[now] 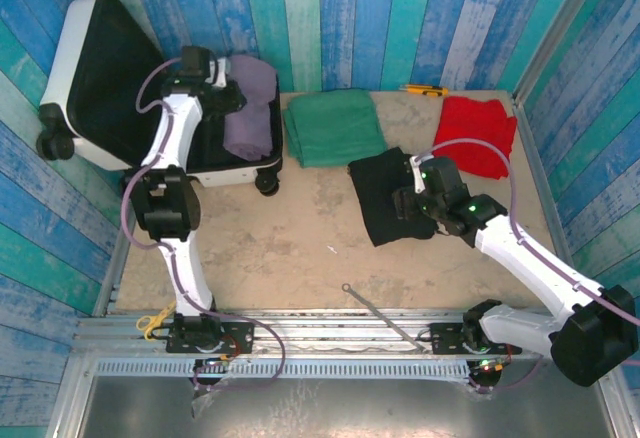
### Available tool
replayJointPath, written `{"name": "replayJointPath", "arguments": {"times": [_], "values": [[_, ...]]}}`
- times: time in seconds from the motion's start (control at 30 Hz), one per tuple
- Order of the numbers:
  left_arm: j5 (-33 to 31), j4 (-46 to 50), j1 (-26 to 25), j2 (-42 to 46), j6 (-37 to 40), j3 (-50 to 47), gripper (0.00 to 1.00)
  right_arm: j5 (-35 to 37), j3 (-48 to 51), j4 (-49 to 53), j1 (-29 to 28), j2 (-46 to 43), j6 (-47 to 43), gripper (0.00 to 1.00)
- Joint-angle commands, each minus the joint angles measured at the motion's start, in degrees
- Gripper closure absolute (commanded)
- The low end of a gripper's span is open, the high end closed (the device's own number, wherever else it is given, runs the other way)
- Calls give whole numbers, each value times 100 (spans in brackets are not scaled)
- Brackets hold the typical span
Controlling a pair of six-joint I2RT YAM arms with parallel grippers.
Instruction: Pack the luggage
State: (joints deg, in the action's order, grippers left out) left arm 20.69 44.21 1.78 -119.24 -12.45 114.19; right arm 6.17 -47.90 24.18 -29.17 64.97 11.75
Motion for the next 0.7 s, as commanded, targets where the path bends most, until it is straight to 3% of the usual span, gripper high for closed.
{"name": "replayJointPath", "arguments": {"times": [0.0, 0.07, 0.17, 0.3, 0.5, 0.53, 0.57, 0.6, 0.63, 0.67], "values": [[810, -165, 129, -541, 175, 516, 100, -125, 10, 168, 21, 25, -23, 21], [663, 85, 167, -859, 287, 947, 100, -134, 7, 225, 17, -23, -55, 21], [826, 26, 314, -1112, 245, 1004, 100, -119, 58, 249, 23, -136, -76, 21], [512, 143, 455, -1392, 338, 1029, 100, -108, 125, 280, 17, -208, -76, 21], [-846, 236, 669, -1557, 388, 1017, 98, -140, 89, 438, 24, -200, -172, 21], [-1009, 224, 704, -1573, 390, 1012, 82, -168, 96, 437, 18, -187, -173, 21], [-1140, 220, 738, -1587, 369, 1009, 57, -190, 87, 437, 20, -186, -173, 21], [-1320, 220, 773, -1603, 337, 1017, 25, -203, 80, 436, 17, -182, -177, 21], [-1485, 222, 805, -1612, 312, 1034, 4, -228, 86, 442, 12, -173, -189, 21], [-1636, 245, 830, -1605, 277, 1043, 6, -254, 78, 452, 15, -161, -198, 20]]}}
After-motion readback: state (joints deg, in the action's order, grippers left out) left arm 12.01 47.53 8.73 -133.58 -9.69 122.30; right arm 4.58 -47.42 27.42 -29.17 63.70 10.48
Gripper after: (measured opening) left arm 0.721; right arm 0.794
